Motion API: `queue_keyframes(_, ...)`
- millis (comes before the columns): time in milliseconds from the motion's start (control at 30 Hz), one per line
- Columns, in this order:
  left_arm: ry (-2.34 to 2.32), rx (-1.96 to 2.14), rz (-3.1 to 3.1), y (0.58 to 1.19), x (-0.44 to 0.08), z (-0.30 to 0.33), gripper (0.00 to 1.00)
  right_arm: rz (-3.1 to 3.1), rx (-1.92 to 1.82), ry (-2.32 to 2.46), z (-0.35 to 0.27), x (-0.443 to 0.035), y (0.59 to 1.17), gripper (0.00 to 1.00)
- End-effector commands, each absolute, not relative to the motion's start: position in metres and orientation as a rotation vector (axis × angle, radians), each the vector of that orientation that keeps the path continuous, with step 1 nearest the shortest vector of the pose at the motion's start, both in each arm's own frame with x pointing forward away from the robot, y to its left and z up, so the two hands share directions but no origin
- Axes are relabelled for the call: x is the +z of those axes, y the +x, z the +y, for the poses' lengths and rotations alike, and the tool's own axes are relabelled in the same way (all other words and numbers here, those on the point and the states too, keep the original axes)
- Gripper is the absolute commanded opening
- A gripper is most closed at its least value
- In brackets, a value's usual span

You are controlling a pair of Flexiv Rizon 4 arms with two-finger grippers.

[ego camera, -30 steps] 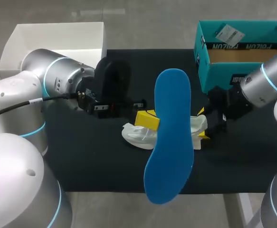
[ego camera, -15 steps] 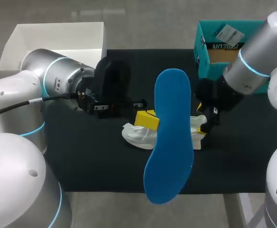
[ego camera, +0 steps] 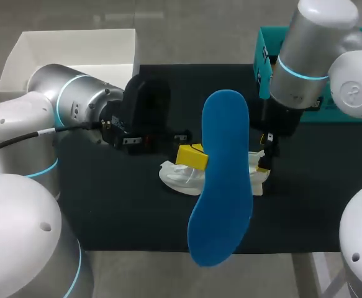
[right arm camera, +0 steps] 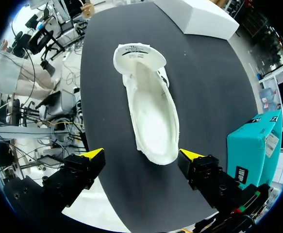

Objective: Take the shoe out of the shoebox, open the shoe tongue, remove and reinsert the insole, then place the shoe into the shoebox

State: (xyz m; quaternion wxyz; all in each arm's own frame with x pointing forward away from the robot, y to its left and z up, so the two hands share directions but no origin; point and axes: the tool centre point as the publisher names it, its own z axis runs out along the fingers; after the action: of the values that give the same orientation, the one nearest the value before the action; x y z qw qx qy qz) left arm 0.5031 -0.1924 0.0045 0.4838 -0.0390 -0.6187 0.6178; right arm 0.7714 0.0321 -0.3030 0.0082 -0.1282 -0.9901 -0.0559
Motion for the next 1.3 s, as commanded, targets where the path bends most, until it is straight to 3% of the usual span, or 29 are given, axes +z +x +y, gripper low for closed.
queue_keyframes(33,-0.097,1.505,-1.502,0.5036,0.0032,-0.1937,0.00,-3.098,-0.051,-0.401,0.0353,-0.2987,0.7715,1.00)
queue_keyframes(1300,-0.097,1.505,-1.502,0.5036,0.0032,-0.1937,0.00,-3.107,-0.076,-0.412,0.0349,-0.2970,0.7709,1.00)
